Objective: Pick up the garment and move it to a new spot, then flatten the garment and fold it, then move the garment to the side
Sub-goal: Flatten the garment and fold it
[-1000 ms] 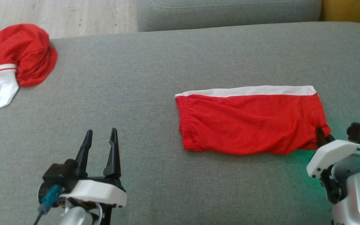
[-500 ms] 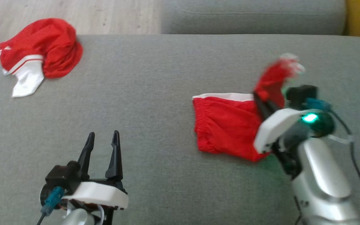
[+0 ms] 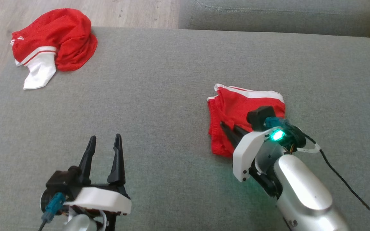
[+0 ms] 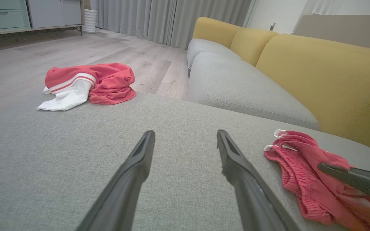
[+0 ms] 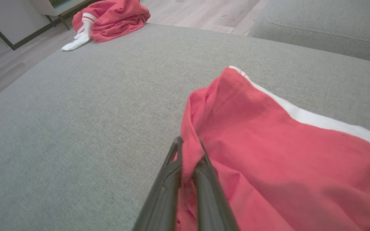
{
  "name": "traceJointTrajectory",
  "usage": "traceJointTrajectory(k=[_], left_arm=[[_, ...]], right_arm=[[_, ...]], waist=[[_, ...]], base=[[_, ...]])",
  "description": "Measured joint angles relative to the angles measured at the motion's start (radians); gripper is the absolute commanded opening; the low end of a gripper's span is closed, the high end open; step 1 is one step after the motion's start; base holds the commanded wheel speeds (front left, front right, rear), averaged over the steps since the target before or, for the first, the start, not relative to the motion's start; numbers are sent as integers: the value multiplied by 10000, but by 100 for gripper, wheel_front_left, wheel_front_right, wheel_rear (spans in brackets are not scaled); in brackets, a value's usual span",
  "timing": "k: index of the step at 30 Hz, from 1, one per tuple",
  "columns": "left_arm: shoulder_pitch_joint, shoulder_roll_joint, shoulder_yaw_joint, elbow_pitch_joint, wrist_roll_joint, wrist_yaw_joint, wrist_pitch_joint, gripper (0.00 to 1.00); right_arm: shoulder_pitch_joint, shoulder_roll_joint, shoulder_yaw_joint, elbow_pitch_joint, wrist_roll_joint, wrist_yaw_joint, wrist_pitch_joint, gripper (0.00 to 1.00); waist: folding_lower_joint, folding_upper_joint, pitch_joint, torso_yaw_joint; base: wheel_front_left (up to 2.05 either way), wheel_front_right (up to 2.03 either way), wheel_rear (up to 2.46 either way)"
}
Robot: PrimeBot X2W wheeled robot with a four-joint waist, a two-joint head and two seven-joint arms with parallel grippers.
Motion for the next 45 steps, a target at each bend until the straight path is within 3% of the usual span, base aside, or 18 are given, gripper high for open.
traceJointTrajectory(k=[2,3,4,5,15,21,26,27,29,30,38,45], left_arm=[[0,0,13,12,-2,2,-15,100],[0,0,17,21,-2,4,-38,100],[0,0,15,31,-2,6,-63,100],[0,0,15,31,0,12,-63,100],[-2,-88,-115,40,2,8,-58,100],[-6,-211,-349,119,2,-2,12,100],[-50,-242,-397,134,4,-65,13,100],[-56,-242,-397,138,4,-77,13,100],[-56,-245,-397,153,4,-77,13,100],[-56,-245,-397,153,4,-77,13,100],[-60,-247,-393,245,2,-79,2,100],[-69,-247,-391,261,2,-79,-2,100]], right_arm=[[-1,-8,115,77,-13,0,-10,0],[0,-10,174,104,-29,0,-17,11],[0,-10,240,115,-29,0,-88,41],[0,-12,318,109,-27,0,-151,100],[285,-21,531,-625,244,0,-1016,100],[435,-21,-575,-982,-230,0,-1498,100],[427,-21,-1611,-830,-1384,0,-1578,100],[426,-21,-1758,-715,-1662,0,-1569,52],[425,-21,-1925,-495,-2023,0,-1486,13],[425,-21,-1925,-495,-2023,0,-1486,1],[481,-21,-1340,387,-2228,0,-1475,0],[720,-21,523,679,-1666,0,-1473,0]], waist=[[0,0,5,-51],[0,0,6,-80],[0,0,7,-111],[0,0,7,-141],[0,0,-56,-447],[0,0,-83,-573],[0,0,20,-530],[0,0,47,-504],[0,0,102,-441],[0,0,102,-441],[0,0,214,-170],[0,0,149,-98]], base=[[0,0,0],[0,0,0],[0,0,0],[0,0,0],[0,0,0],[0,0,0],[0,0,0],[0,0,0],[0,0,0],[0,0,0],[0,0,0],[0,0,0]])
